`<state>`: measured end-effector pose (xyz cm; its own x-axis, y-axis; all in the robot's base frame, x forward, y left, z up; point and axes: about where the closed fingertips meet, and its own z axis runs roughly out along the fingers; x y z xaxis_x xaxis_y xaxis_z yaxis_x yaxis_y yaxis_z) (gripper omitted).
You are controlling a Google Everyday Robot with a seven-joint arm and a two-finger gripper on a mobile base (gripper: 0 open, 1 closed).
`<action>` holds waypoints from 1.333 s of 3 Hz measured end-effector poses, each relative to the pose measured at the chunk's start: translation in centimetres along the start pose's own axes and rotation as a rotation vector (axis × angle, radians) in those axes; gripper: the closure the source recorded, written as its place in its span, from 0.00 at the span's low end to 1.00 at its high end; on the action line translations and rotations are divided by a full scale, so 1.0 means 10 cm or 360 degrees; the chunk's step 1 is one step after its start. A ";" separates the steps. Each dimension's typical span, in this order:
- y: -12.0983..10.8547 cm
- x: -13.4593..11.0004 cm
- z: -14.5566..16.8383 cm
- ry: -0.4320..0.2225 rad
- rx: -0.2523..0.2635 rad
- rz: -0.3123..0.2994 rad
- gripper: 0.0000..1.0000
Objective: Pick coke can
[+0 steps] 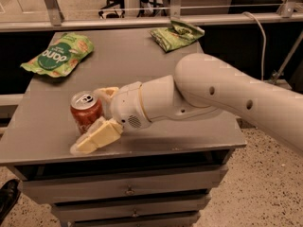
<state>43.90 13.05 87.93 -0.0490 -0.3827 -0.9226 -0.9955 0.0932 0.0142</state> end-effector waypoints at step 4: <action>-0.45 0.17 -0.37 -0.0077 0.0253 0.0076 1.00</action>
Offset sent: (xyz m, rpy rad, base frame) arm 0.0332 -0.0409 -0.0238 0.0603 0.0282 -0.1838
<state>48.03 8.60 87.68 -0.0880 -0.3298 -0.9399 -0.9667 0.2559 0.0007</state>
